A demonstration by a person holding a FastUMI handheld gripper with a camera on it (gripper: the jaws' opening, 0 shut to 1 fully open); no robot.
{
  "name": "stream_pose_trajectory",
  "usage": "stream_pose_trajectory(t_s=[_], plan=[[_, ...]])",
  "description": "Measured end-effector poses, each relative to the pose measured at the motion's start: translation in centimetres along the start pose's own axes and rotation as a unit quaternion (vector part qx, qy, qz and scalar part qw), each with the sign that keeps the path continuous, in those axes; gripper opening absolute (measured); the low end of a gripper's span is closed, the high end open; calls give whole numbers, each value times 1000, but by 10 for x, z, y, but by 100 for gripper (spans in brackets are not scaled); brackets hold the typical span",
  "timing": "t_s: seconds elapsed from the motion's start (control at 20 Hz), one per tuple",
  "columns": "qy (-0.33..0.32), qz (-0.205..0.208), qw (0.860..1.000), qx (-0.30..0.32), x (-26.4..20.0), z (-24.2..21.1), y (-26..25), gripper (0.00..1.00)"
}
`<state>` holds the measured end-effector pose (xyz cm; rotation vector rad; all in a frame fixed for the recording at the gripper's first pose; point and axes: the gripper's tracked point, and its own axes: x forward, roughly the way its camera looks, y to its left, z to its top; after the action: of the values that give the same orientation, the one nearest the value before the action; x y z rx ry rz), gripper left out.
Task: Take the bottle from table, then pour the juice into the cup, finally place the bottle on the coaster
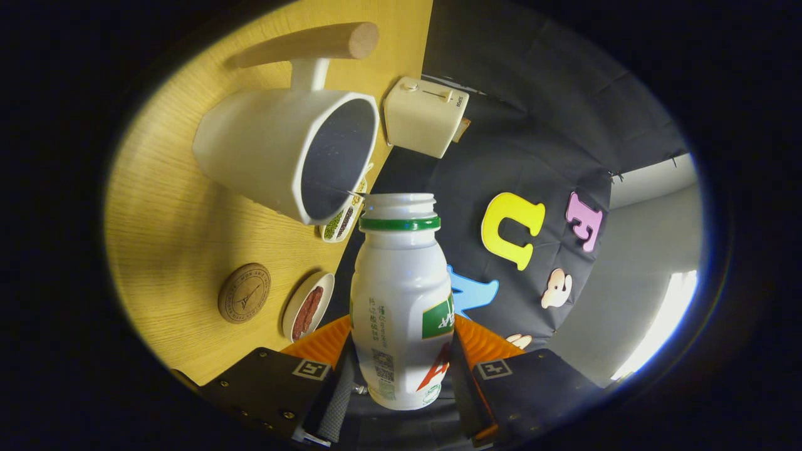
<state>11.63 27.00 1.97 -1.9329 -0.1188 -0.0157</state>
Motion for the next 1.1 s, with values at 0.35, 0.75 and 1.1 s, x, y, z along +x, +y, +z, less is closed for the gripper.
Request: stream_pose_trajectory(t_s=[0.35, 0.75, 1.1], plan=[[2, 3, 1000, 3, 0, -2, -3, 69], [4, 28, 998, 50, 2, -4, 7, 70], [-8, 72, 989, 133, 3, 7, 23, 70]])
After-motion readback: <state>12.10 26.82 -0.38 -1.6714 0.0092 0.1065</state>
